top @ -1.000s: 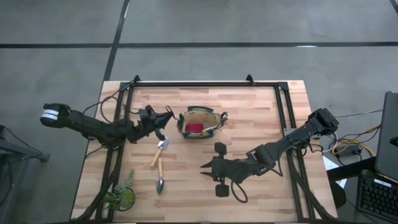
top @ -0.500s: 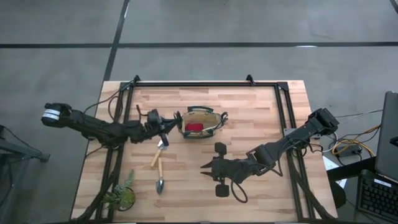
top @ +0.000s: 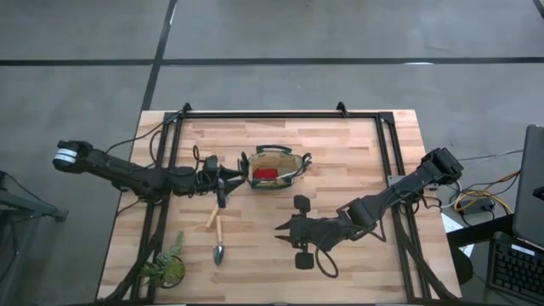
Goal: Pick & Place Garden tools in Gardening bag
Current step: Put the green shear scissors into the light brown gardening bag, then put the top brown trowel into the light brown gardening bag
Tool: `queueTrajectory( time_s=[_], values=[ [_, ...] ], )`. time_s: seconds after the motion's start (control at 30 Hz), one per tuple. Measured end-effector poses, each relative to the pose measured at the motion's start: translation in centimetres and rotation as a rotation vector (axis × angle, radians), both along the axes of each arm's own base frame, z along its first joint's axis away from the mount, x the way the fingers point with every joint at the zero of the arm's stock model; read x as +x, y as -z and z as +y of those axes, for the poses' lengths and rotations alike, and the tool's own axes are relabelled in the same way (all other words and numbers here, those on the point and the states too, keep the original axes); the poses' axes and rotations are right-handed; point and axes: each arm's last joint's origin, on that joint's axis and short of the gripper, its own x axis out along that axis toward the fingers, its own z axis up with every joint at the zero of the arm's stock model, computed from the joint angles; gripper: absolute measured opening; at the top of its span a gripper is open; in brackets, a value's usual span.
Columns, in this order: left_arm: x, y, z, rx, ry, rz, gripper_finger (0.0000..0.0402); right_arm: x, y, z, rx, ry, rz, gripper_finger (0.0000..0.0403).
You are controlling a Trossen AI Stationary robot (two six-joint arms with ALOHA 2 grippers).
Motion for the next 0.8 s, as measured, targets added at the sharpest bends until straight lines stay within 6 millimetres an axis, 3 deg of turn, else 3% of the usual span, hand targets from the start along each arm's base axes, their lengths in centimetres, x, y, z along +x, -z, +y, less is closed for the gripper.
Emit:
queueTrajectory(
  time_s=[0.5, 0.8],
  values=[
    [-3.5, 4.1, -0.7, -0.265, -0.039, 0.489, 0.0170, -0.3, 1.4, 0.0, 0.016, 0.015, 0.030, 0.0081],
    [-3.7, 5.7, -0.8, -0.354, -0.054, 0.639, 0.0170, -0.2, 1.4, 0.0, 0.022, 0.014, 0.017, 0.0083]
  ],
)
